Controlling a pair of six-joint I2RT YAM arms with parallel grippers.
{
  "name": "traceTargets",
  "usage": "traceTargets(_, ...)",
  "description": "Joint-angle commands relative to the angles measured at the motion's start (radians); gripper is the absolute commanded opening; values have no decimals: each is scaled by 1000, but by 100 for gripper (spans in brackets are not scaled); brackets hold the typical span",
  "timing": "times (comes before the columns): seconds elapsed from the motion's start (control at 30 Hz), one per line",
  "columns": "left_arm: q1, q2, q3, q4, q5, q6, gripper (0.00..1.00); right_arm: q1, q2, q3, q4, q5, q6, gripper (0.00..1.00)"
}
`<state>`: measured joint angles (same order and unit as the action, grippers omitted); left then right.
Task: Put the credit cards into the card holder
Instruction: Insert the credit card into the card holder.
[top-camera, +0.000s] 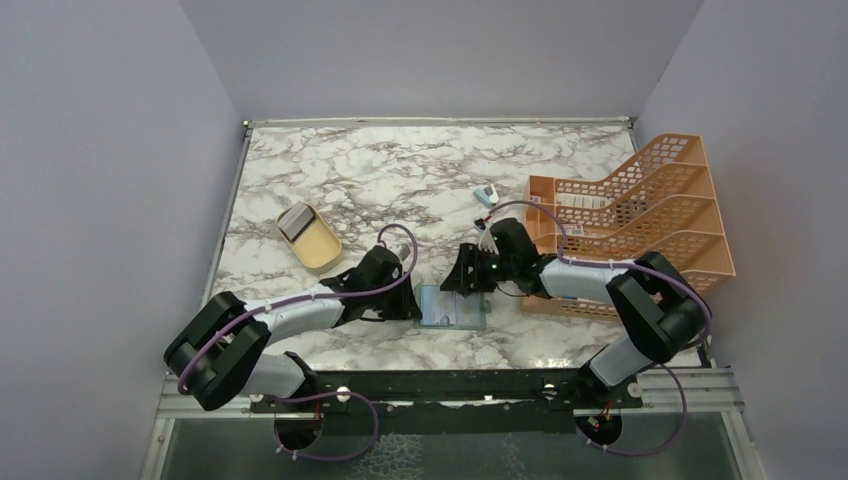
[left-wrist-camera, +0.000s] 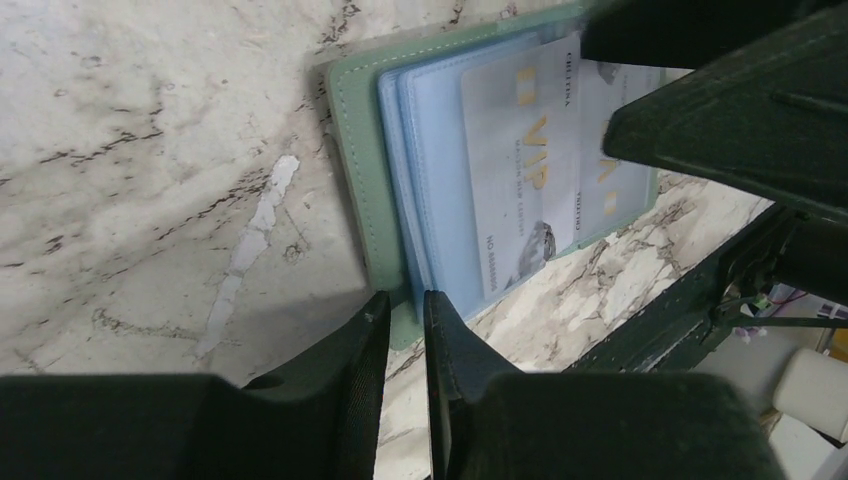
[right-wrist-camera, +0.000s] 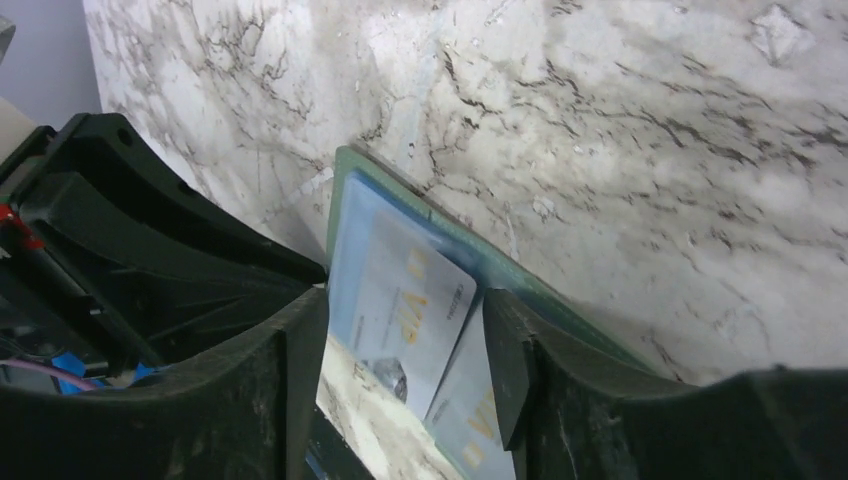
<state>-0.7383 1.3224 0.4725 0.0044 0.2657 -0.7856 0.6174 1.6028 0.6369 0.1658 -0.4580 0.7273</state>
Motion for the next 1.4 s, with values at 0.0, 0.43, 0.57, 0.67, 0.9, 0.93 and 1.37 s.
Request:
traceTargets(0.0, -3, -31, 35, -93, -69, 1, 23, 9, -80, 1, -139, 76, -4, 61)
traceTargets(0.43, -2, 63, 26, 43, 14, -56, 14, 84, -65, -46, -120, 106, 121, 61)
traceTargets(0.57, -2, 62, 20, 49, 14, -60, 12, 95, -64, -50, -87, 102, 146, 59)
traceTargets(0.67, -3, 59, 15, 58, 9, -63, 12, 99, -75, -42, -76, 102, 147, 54)
traceTargets(0.9, -3, 46, 24, 29, -5, -53, 12, 100, -65, -19, -91, 111, 150, 41)
traceTargets(0.93, -3, 41, 27, 19, -9, -51, 12, 100, -65, -14, -109, 120, 147, 40)
traceTargets(1.37, -3, -25, 49, -20, -31, -61, 12, 103, -146, 6, -264, 174, 96, 27)
